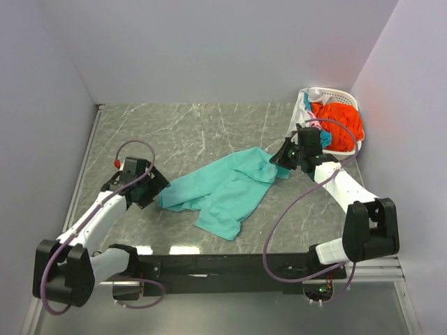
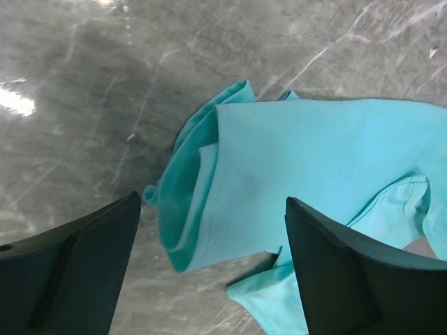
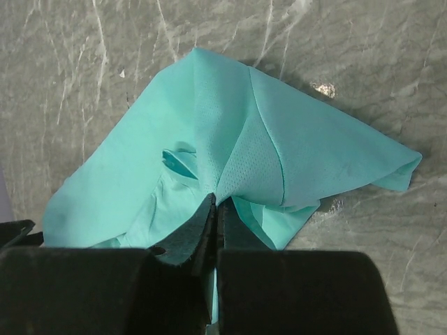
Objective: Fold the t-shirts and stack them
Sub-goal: Flatten the tshirt out
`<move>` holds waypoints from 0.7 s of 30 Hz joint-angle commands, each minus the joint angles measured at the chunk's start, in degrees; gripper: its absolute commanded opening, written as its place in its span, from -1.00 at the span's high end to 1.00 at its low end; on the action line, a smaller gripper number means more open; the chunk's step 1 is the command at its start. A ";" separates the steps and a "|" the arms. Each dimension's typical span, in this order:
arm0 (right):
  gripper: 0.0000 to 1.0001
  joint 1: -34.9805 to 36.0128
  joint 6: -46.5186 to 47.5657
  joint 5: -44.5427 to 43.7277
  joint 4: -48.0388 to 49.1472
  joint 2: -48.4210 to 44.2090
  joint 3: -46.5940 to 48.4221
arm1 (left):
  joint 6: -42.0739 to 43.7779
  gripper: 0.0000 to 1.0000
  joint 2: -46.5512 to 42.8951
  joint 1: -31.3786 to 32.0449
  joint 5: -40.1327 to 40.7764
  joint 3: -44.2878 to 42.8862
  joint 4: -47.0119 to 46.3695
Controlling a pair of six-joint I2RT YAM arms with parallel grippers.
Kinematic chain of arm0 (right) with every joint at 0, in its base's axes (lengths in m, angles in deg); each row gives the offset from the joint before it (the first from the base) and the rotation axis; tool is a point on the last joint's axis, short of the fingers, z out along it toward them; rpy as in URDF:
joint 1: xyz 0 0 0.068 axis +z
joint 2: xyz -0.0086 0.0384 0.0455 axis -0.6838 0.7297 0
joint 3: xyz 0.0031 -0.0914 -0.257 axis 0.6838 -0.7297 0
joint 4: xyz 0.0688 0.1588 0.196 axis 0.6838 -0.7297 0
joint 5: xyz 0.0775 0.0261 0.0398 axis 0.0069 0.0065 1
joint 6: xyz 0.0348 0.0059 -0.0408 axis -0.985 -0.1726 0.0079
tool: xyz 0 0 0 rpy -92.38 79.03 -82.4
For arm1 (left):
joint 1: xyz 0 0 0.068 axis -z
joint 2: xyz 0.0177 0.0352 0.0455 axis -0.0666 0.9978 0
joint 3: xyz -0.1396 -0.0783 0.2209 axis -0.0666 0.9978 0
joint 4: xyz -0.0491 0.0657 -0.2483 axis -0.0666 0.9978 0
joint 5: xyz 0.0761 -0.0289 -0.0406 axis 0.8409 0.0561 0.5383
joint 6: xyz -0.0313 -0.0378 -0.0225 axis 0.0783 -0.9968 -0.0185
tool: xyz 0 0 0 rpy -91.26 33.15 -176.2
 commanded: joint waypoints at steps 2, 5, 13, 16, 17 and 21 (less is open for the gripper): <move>1.00 0.08 1.25 0.71 1.51 -0.93 1.34 | 2.97 -0.75 4.08 -0.10 -3.55 -0.27 -6.22; 1.00 -0.01 1.60 0.54 0.89 -0.75 1.78 | 4.37 -0.51 7.34 -0.10 -5.83 -0.36 -8.51; 1.00 -0.09 2.39 0.45 -1.48 -1.89 3.27 | 5.69 0.99 10.17 -0.10 -5.41 -2.82 -10.45; 1.00 -0.09 4.06 1.32 -2.10 -5.21 4.24 | 6.48 0.99 6.40 -0.10 -4.53 -4.66 -10.01; 1.00 -0.09 4.50 1.68 -2.10 -6.45 4.50 | 6.75 0.99 5.07 -0.10 -4.61 -5.54 -10.09; 1.00 -0.18 7.04 0.54 -6.47 -14.52 7.48 | 7.28 0.99 -2.22 -0.10 -3.47 -8.35 -9.31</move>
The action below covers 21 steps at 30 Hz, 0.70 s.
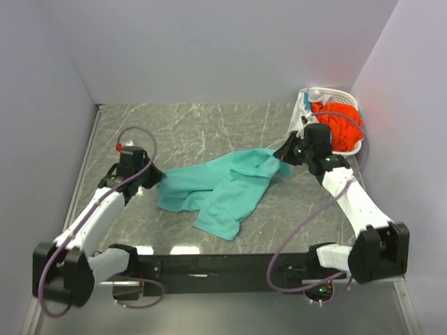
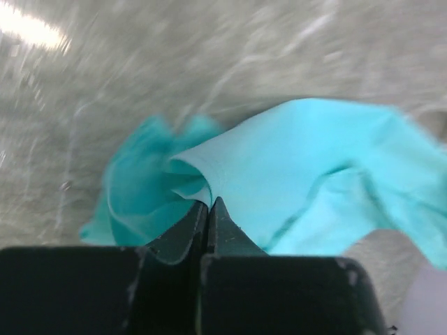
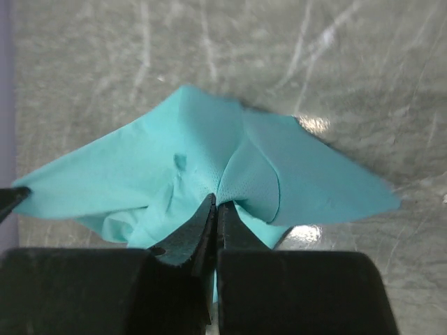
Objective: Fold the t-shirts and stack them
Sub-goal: Flatten the tshirt out
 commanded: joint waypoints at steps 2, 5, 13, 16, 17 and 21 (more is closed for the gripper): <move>1.00 -0.09 3.84 0.25 -4.20 -10.64 6.71 | 1.51 0.99 -10.31 -0.10 1.93 -6.50 -1.41; 1.00 -0.18 3.93 1.39 -5.96 -17.14 9.25 | 1.59 0.99 -15.76 -0.02 5.88 -10.27 -0.19; 1.00 -0.09 4.37 -0.62 -7.29 -34.45 18.48 | 2.03 0.99 -31.83 -0.10 11.78 -20.13 3.07; 1.00 -0.09 4.54 0.42 -9.30 -36.92 22.34 | 2.65 0.99 -36.84 -0.10 11.60 -22.24 1.41; 1.00 -0.18 4.63 1.12 -10.00 -37.28 23.23 | 2.74 0.99 -38.00 -0.10 11.51 -22.94 0.79; 1.00 -0.09 4.90 4.73 -11.33 -38.69 26.92 | 3.44 0.99 -41.87 -0.10 11.33 -24.35 -1.59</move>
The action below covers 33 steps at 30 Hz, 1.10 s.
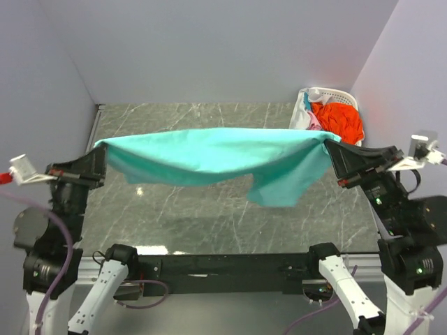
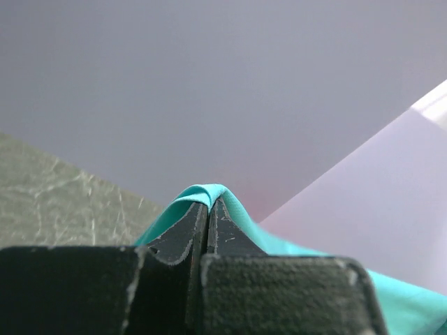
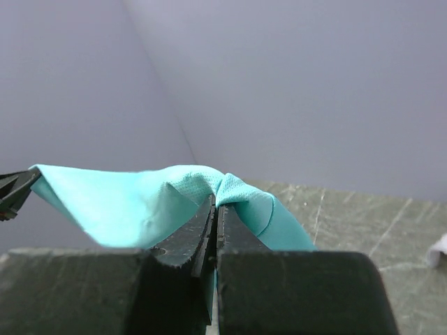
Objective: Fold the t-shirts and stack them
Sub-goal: Flatten the tshirt out
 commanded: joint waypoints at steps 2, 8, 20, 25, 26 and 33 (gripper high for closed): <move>1.00 -0.18 0.59 2.53 -1.41 -0.05 2.89 | 2.41 0.99 -1.46 -0.10 2.09 -2.71 -2.04; 1.00 -0.18 0.50 2.88 2.12 5.03 1.57 | 1.54 0.96 2.47 -0.10 5.16 0.87 -2.48; 0.81 -2.03 4.45 -1.51 15.21 42.19 -5.30 | 0.13 -0.52 46.67 -6.41 15.21 3.71 -4.50; -0.45 -1.94 6.56 -5.29 5.32 58.90 6.73 | -1.81 -0.99 61.36 -10.64 10.10 -3.50 1.81; -0.47 -1.68 6.57 -5.73 4.50 59.45 7.28 | -1.63 -0.99 61.72 -10.65 9.66 -3.60 1.82; -0.72 0.34 7.01 -10.21 4.84 53.40 -0.44 | -2.95 -0.99 58.13 -10.56 8.42 1.93 2.78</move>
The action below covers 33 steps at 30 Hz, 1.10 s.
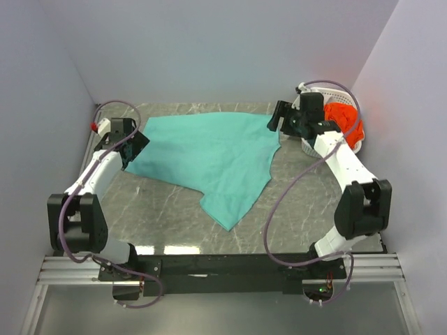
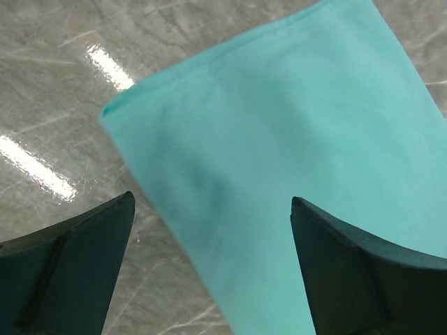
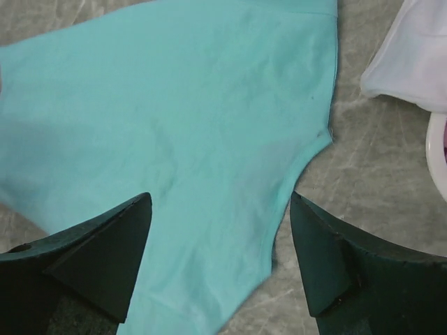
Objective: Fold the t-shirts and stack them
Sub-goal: Flatten the tshirt out
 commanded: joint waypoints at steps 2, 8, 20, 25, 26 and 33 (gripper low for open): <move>-0.73 2.79 1.30 -4.28 0.07 -9.13 -4.43 | -2.14 -0.99 -5.00 0.15 -0.32 2.53 1.94; -0.73 13.42 0.77 -7.97 -2.30 -13.79 -11.21 | -3.46 -0.99 -12.03 -2.57 -0.13 8.68 2.48; -0.73 27.94 -0.28 -6.47 -2.30 -17.05 -18.95 | 0.75 -0.87 -2.47 -15.32 -16.21 9.85 -4.39; -0.73 28.55 -0.89 -6.30 -1.51 -17.14 -21.23 | 1.02 -0.68 4.99 -15.76 -14.21 3.97 -3.86; -0.73 28.55 -0.98 -6.39 -1.51 -17.22 -21.49 | 1.46 -0.62 5.97 -15.85 -13.85 3.08 -3.51; -0.71 28.55 -1.07 -7.36 -1.25 -17.22 -23.08 | 2.34 -0.25 14.58 -15.85 -16.40 -2.38 -3.42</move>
